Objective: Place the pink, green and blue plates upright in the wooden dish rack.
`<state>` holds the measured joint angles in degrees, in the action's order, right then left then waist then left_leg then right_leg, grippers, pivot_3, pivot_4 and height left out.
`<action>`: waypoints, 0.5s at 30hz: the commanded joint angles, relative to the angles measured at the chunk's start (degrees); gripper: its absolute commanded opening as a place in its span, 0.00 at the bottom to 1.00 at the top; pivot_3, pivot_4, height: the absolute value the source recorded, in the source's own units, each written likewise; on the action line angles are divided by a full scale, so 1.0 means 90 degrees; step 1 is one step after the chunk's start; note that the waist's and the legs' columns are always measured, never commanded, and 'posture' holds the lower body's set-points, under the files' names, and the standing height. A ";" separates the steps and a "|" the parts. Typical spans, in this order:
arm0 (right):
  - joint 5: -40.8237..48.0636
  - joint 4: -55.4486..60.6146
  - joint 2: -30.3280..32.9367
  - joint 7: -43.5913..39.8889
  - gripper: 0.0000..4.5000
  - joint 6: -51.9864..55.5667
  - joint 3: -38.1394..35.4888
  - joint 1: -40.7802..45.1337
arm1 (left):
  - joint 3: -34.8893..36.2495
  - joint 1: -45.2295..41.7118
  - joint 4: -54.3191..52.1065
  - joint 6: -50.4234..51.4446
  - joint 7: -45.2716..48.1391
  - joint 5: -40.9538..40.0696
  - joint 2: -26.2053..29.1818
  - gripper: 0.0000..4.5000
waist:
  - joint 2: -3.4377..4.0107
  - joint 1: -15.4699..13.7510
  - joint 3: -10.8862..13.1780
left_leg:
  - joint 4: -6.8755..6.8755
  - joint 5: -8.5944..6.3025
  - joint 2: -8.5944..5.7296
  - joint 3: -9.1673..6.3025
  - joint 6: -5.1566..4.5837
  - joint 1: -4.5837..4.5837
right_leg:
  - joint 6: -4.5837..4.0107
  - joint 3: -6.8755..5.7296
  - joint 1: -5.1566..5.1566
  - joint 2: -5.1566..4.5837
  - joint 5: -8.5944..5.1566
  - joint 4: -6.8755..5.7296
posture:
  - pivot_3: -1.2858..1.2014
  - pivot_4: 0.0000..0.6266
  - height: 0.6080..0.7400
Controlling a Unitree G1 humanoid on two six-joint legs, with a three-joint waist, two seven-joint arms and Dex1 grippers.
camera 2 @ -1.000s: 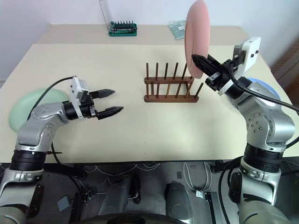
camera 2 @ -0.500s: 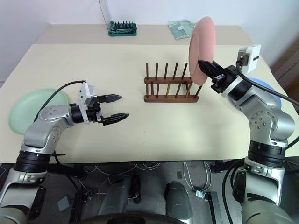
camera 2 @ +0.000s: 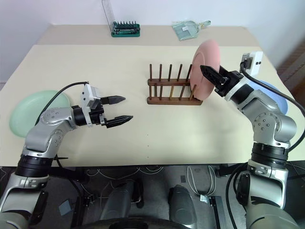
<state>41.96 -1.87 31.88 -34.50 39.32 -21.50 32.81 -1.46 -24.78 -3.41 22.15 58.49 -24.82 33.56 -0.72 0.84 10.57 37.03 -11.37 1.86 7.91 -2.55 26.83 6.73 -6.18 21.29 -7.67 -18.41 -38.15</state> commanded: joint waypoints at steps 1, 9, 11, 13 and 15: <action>-0.0352 0.0051 0.0082 0.0209 0.87 -0.0639 -0.0119 0.0241 | 0.0078 -0.0014 -0.0129 -0.0073 -0.0129 0.0039 -0.0023 1.00 | 0.0000 0.0001 0.0000 | 0.0000 0.0000 0.0000 0.0000 0.0000 0.0000 | 0.0000 0.0000 0.0000 0.0000 0.0000 0.0000 | 0.52 0.24 0.97; -0.1605 0.0602 0.0637 0.0498 0.87 -0.1936 0.0041 0.0131 | 0.0977 -0.0411 0.0439 0.0016 -0.1310 -0.0018 -0.0200 1.00 | 0.0006 -0.0001 0.0004 | 0.0001 0.0000 0.0000 0.0000 0.0000 0.0001 | 0.0000 0.0000 0.0002 0.0000 0.0000 -0.0001 | 0.52 0.24 0.97; -0.1930 0.0877 0.0849 0.0462 0.87 -0.2189 0.0185 0.0124 | 0.1329 -0.0689 0.0822 0.0132 -0.1934 0.0068 -0.0217 1.00 | 0.0008 -0.0002 0.0005 | 0.0001 0.0000 0.0000 0.0000 0.0000 0.0003 | 0.0000 0.0000 0.0004 -0.0001 0.0000 -0.0001 | 0.52 0.24 0.97; -0.1961 0.1230 0.0986 0.0290 0.87 -0.2212 0.0359 0.0148 | 0.1687 -0.0941 0.1161 0.0130 -0.2389 0.0071 -0.0174 1.00 | 0.0008 0.0012 0.0005 | 0.0001 0.0000 0.0000 0.0000 0.0000 0.0001 | 0.0001 0.0000 0.0003 -0.0001 0.0000 0.0000 | 0.52 0.24 0.97; -0.1880 0.1736 0.1086 -0.0029 0.87 -0.2148 0.0701 0.0205 | 0.2015 -0.1210 0.1527 0.0192 -0.3032 0.0273 0.0018 1.00 | 0.0008 0.0035 0.0005 | 0.0001 0.0001 0.0003 0.0000 0.0000 0.0000 | 0.0001 0.0001 0.0003 0.0001 0.0000 -0.0001 | 0.52 0.24 0.97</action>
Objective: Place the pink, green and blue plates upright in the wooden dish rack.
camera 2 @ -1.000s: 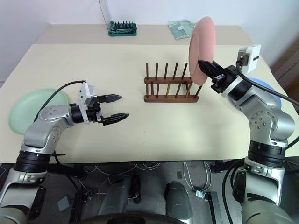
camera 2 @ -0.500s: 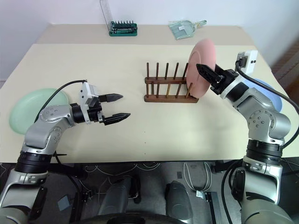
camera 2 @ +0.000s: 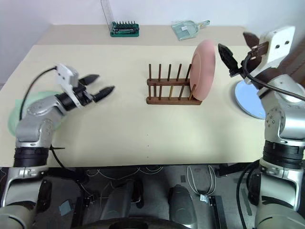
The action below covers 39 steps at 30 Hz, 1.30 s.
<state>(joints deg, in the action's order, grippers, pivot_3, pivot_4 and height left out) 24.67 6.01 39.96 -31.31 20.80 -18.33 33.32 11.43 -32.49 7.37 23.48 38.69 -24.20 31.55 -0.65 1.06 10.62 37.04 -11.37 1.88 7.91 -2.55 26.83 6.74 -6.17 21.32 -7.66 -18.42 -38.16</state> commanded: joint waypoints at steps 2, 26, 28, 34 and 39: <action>0.0072 0.1099 0.0214 -0.0529 0.87 -0.0047 0.0523 0.0176 | 0.0684 -0.0473 0.0504 0.0053 -0.1164 0.0336 0.0350 1.00 | 0.0000 0.0029 0.0000 | -0.0001 0.0001 0.0002 0.0000 0.0002 -0.0003 | 0.0000 0.0000 0.0001 0.0001 0.0000 -0.0004 | 0.52 0.24 0.97; -0.0264 0.1613 -0.0571 -0.1994 0.88 0.0171 0.3028 -0.0120 | 0.2632 0.0319 0.1556 0.3374 -0.4535 0.1035 0.1356 0.79 | -0.0043 -0.0025 -0.0011 | 0.0001 -0.0004 -0.0003 -0.0005 0.0004 -0.0001 | 0.0000 -0.0009 0.0011 -0.0006 0.0000 -0.0002 | 0.52 0.24 0.97; -0.0297 0.1619 -0.0619 -0.1998 0.88 0.0164 0.3032 -0.0140 | 0.2658 0.0329 0.1411 0.3365 -0.4526 0.0997 0.1275 0.57 | -0.0043 -0.0020 -0.0011 | 0.0001 -0.0004 -0.0003 -0.0004 0.0005 -0.0003 | 0.0000 -0.0008 0.0006 -0.0006 0.0000 -0.0005 | 0.52 0.24 0.97; -0.0432 0.1626 -0.0724 -0.1960 0.88 0.0153 0.3028 -0.0170 | 0.2561 0.0170 0.1220 0.3335 -0.4529 0.0960 0.1107 0.01 | -0.0043 -0.0008 -0.0012 | -0.0004 -0.0002 -0.0001 -0.0004 0.0009 -0.0011 | -0.0001 -0.0007 0.0006 -0.0005 0.0001 -0.0006 | 0.52 0.24 0.97; -0.0548 0.1690 -0.0730 -0.1881 0.88 0.0129 0.2962 -0.0239 | 0.2408 -0.0241 0.1017 0.2955 -0.4223 0.0740 0.0779 0.01 | -0.0046 -0.0045 -0.0013 | -0.0007 -0.0004 -0.0006 -0.0003 0.0010 -0.0020 | -0.0001 -0.0007 0.0006 -0.0008 0.0001 -0.0002 | 0.52 0.24 0.97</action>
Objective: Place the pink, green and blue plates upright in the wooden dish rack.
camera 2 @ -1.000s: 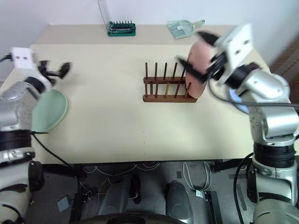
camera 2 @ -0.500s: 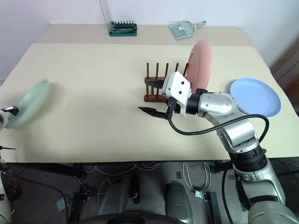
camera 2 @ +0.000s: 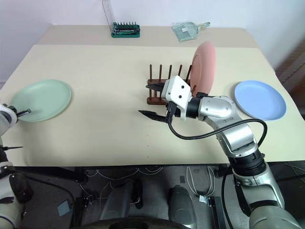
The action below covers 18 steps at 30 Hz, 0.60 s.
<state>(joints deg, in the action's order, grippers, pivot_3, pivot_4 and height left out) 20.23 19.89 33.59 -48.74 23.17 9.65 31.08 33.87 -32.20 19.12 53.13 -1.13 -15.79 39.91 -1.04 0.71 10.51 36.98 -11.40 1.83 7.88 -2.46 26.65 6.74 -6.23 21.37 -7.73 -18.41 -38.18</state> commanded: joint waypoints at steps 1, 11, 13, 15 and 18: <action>-0.0084 0.0150 -0.0023 0.0073 0.88 -0.0147 -0.0156 0.0016 | -0.0104 -0.0356 -0.0440 -0.0620 0.0282 -0.0241 -0.0261 0.01 | -0.0003 -0.0016 -0.0001 | 0.0001 0.0000 0.0000 0.0000 0.0000 0.0002 | 0.0000 0.0000 0.0000 0.0000 0.0000 0.0001 | 0.52 0.24 0.97; -0.1541 -0.0408 -0.0143 0.0554 0.88 -0.1123 0.0300 0.0637 | -0.1704 -0.1244 -0.2440 -0.2137 0.1026 -0.0306 -0.1462 0.01 | -0.0016 0.0037 -0.0003 | 0.0008 0.0004 0.0002 0.0001 -0.0002 0.0019 | 0.0000 0.0000 -0.0008 0.0005 0.0001 0.0000 | 0.52 0.24 0.97; -0.1959 -0.0603 -0.0208 0.0717 0.88 -0.1400 0.0450 0.0806 | -0.2108 -0.1399 -0.2701 -0.2290 0.1142 -0.0205 -0.1606 0.01 | -0.0015 0.0049 -0.0002 | 0.0007 0.0005 0.0003 0.0002 0.0000 0.0018 | 0.0000 0.0000 -0.0008 0.0007 0.0001 -0.0001 | 0.52 0.24 0.97; -0.2282 -0.0773 -0.0289 0.0856 0.88 -0.1647 0.0558 0.0934 | -0.2358 -0.1523 -0.2835 -0.2306 0.1167 -0.0162 -0.1747 0.01 | -0.0015 0.0048 -0.0002 | 0.0007 0.0007 0.0004 0.0002 0.0001 0.0018 | 0.0000 0.0000 -0.0006 0.0007 0.0001 -0.0002 | 0.52 0.24 0.97; -0.2793 -0.1055 -0.0414 0.1126 0.88 -0.1999 0.0691 0.1143 | -0.2628 -0.1701 -0.3063 -0.2281 0.1245 -0.0305 -0.2056 0.01 | -0.0015 0.0032 -0.0002 | 0.0008 0.0007 0.0003 0.0002 0.0000 0.0020 | 0.0000 0.0000 -0.0007 0.0008 0.0000 -0.0001 | 0.52 0.24 0.97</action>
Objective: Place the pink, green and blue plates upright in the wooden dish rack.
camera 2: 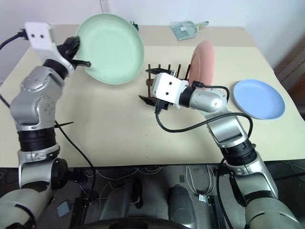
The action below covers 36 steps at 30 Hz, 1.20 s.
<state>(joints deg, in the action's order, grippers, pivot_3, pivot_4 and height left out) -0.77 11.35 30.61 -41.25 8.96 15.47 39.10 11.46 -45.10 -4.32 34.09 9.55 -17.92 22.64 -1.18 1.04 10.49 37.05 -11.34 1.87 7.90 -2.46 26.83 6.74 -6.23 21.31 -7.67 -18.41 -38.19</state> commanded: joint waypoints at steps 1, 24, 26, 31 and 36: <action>-0.0642 -0.0188 -0.0104 0.0382 0.88 -0.0546 0.0074 0.0308 | -0.0195 -0.0305 -0.0527 -0.0138 0.0078 -0.0111 -0.0225 0.01 | 0.0000 -0.0017 0.0000 | 0.0001 0.0000 0.0000 0.0000 0.0000 0.0000 | 0.0000 0.0000 -0.0001 0.0000 0.0000 0.0000 | 0.52 0.24 0.97; -0.2049 -0.1226 -0.0229 0.0771 0.00 -0.1754 0.0168 0.0501 | -0.0146 -0.0338 -0.1214 0.0646 0.0167 -0.0771 -0.0762 0.00 | 0.0002 -0.0019 0.0002 | 0.0003 0.0001 0.0000 0.0000 -0.0001 -0.0004 | 0.0000 0.0000 -0.0008 0.0001 0.0000 0.0003 | 0.52 0.24 0.97; -0.2052 -0.1229 -0.0242 0.0762 0.00 -0.1769 0.0163 0.0494 | -0.0062 -0.0356 -0.1186 0.0690 0.0160 -0.0877 -0.0833 0.00 | 0.0002 -0.0021 0.0001 | 0.0003 0.0001 0.0000 0.0000 -0.0001 -0.0004 | 0.0000 0.0000 -0.0009 0.0000 0.0000 0.0004 | 0.52 0.24 0.97; -0.2121 -0.1233 -0.0251 0.0805 0.00 -0.1797 0.0149 0.0473 | 0.0368 -0.0462 -0.1090 0.0626 0.0084 -0.1281 -0.1075 0.33 | 0.0002 -0.0030 0.0002 | 0.0005 0.0001 -0.0001 -0.0003 -0.0001 -0.0006 | 0.0001 -0.0001 -0.0018 0.0000 0.0000 0.0007 | 0.52 0.24 0.97; -0.2184 -0.1230 -0.0247 0.0865 0.00 -0.1851 0.0140 0.0458 | 0.0948 -0.0720 -0.0896 0.0367 -0.0377 -0.1636 -0.1268 0.89 | 0.0002 -0.0006 0.0003 | 0.0004 0.0001 0.0002 -0.0003 -0.0001 -0.0009 | 0.0000 -0.0001 -0.0018 0.0002 0.0000 0.0006 | 0.52 0.24 0.97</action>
<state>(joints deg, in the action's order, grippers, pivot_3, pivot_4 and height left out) -20.43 -1.22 28.46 -34.52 -6.68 18.50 42.11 17.74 -49.88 -11.71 39.12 7.51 -31.09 11.07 -1.16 0.99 10.51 37.09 -11.32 1.88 7.87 -2.46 26.74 6.74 -6.24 21.14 -7.65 -18.41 -38.14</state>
